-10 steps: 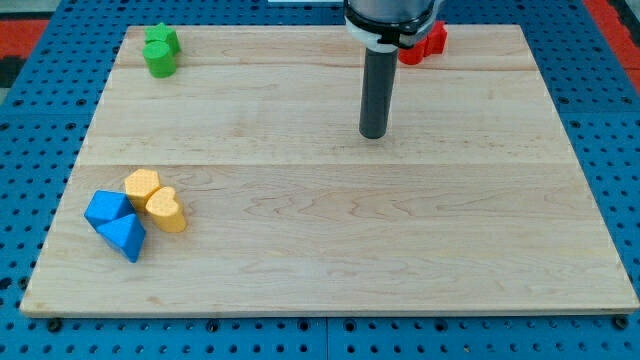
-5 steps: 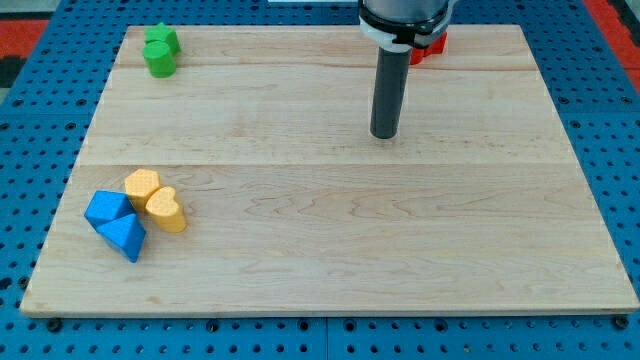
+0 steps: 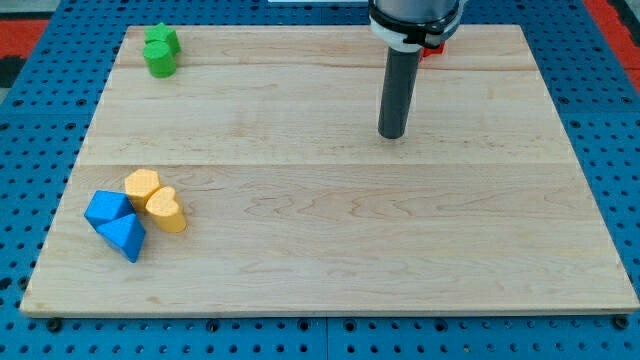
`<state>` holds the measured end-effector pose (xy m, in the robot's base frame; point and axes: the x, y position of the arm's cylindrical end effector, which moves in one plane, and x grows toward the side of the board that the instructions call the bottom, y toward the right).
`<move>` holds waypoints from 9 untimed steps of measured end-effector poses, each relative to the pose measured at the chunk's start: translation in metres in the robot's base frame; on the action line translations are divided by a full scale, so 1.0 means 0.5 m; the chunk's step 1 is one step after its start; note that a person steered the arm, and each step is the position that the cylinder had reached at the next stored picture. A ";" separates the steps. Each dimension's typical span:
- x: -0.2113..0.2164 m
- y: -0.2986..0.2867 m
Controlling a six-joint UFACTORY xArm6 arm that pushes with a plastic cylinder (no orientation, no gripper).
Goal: Point to the bottom side of yellow heart
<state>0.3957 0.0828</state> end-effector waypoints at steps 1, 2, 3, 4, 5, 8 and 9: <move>0.000 0.002; 0.000 0.003; 0.000 0.006; 0.000 0.013; 0.000 0.021; 0.386 -0.203; 0.435 -0.426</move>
<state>0.6134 -0.1301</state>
